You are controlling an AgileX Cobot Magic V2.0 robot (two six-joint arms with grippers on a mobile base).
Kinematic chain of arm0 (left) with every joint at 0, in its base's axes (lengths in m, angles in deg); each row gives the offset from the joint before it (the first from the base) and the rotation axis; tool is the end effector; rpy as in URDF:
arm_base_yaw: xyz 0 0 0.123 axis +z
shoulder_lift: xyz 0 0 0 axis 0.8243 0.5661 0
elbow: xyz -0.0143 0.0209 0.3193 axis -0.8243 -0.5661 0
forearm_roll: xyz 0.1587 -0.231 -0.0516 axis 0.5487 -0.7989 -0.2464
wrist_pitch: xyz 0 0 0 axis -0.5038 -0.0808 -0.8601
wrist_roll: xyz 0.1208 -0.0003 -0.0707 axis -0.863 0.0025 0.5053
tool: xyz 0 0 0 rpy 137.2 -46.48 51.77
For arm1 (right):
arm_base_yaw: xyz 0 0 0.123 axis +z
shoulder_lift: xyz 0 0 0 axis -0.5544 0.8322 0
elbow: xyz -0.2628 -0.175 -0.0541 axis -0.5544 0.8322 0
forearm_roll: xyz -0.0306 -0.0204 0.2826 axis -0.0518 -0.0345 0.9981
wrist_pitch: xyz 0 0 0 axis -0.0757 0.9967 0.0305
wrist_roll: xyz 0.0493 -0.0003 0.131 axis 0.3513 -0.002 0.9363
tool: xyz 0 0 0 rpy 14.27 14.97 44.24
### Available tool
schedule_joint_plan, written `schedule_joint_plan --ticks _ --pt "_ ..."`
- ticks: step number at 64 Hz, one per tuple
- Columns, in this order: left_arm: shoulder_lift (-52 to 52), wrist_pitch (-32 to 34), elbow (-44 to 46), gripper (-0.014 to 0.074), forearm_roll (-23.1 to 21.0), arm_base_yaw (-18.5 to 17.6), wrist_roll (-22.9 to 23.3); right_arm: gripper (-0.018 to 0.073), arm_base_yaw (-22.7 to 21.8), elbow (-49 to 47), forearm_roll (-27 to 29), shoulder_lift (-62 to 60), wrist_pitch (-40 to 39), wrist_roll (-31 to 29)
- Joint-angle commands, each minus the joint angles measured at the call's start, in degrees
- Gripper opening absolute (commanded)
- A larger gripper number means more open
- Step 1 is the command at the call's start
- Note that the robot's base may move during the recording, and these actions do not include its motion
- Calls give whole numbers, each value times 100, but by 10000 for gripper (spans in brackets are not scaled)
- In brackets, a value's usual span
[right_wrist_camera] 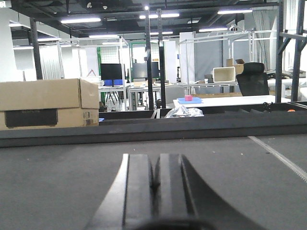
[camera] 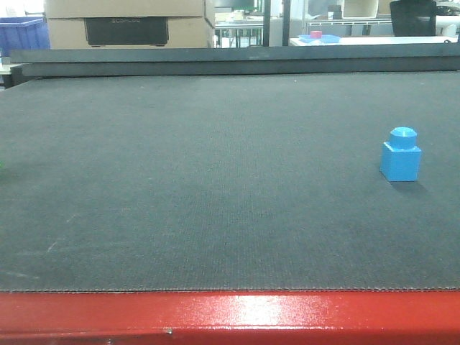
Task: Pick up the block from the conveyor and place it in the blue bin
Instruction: 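Lower both grippers toward the green and light-blue blocks on the conveyor, then close the right gripper on the light-blue block and lift it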
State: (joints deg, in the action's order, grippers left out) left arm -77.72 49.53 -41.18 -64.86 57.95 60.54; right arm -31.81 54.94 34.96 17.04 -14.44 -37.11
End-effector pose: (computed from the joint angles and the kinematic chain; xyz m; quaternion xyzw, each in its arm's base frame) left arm 0.0711 0.0028 0.3364 -0.0162 0.5828 0.0097 0.8124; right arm 0.0762 0.0047 0.3163 0.0171 0.6260 0.0590 0.7774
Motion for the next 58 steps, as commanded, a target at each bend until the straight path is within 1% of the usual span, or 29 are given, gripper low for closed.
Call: schedule_joint_plan --ticks 1,3,6,7,11,13,17,19,25,29,34,39,47,58 --pt "289 -928 838 -39 -25 -130 52 -146 37 -912 36 280 1004 -16" --pt "412 -1219 1089 -3 -25 -166 52 -125 65 -1151 36 421 1188 -16" --pt "617 -1652 1509 57 -10 -214 52 -67 119 -1573 36 692 1405 -16" --pt "727 -1856 1623 91 1 -236 52 -34 132 -1670 36 772 1470 -16" --pt "1066 -2300 2081 195 27 -246 52 75 212 -2026 36 1144 1649 -16" --pt "1213 -2429 2254 238 41 -246 52 138 223 -2217 36 1305 1716 -16" --pt "1533 -2657 2592 323 67 -246 52 307 237 -2493 36 1659 1912 -16" --pt "1704 -2776 2749 363 67 -246 52 375 237 -2583 36 1843 1974 -16" --pt "2138 -3115 3103 436 67 -246 52 578 237 -2740 36 2248 2053 -16" --pt "2364 -3319 3269 479 67 -254 52 569 246 -2828 36 2457 2065 -16" --pt "2592 -3502 3465 510 76 -364 52 570 314 -3083 36 2710 2126 -16" --pt "2830 -3749 3648 510 90 -486 52 570 484 -3471 36 3067 2353 -16" --pt "3337 -4100 3930 508 90 -600 52 570 937 -4130 36 3856 2871 -16" --pt "4091 -4316 4209 508 90 -724 52 570 1430 -4817 36 5056 3747 -16"
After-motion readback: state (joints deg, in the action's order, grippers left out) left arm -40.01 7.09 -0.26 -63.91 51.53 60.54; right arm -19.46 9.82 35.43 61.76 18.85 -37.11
